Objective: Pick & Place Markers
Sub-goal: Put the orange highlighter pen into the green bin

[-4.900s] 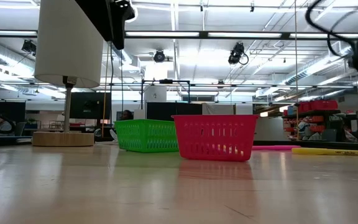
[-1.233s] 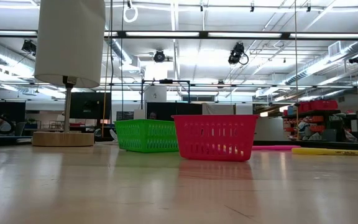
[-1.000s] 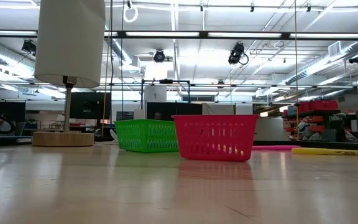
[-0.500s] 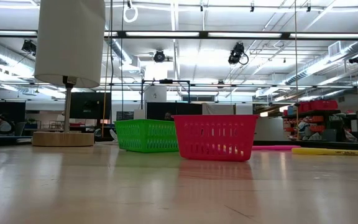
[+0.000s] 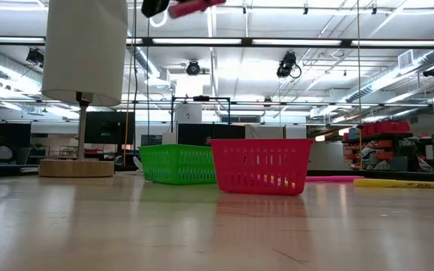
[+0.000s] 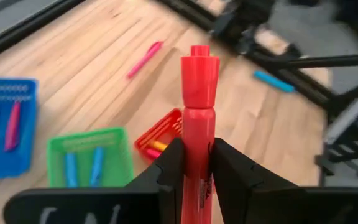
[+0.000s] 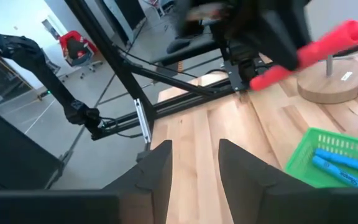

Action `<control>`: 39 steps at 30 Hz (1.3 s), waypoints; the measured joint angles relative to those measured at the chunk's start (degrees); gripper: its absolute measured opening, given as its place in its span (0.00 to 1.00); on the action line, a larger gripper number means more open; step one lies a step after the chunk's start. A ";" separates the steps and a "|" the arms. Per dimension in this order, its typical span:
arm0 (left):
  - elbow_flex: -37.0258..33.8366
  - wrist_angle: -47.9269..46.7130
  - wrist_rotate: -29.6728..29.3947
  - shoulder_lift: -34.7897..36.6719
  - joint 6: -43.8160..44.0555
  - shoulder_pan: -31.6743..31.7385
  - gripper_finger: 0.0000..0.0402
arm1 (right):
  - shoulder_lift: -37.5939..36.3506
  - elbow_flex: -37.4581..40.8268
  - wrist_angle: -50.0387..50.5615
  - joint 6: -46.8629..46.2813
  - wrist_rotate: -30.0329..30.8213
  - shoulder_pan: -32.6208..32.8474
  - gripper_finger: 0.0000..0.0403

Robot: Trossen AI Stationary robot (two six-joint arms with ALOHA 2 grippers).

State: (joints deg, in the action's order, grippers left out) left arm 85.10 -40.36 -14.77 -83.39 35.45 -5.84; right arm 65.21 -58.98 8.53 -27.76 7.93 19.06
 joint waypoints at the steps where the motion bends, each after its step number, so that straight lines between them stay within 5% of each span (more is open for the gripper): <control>1: 0.00 -1.06 0.15 -0.13 0.35 0.53 0.16 | 0.00 0.00 -0.04 0.16 0.00 0.17 0.33; 18: -0.04 -14.23 -2.30 -11.23 8.12 5.09 0.16 | 0.00 0.00 -0.98 0.22 0.01 2.44 0.33; 39: 0.02 -8.18 -3.09 -28.40 0.23 9.93 0.16 | 0.02 0.00 -3.12 2.76 0.02 7.70 0.33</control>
State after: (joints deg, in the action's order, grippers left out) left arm 85.12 -48.53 -17.86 -111.79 35.68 4.09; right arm 65.23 -58.98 5.42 -25.00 7.94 26.76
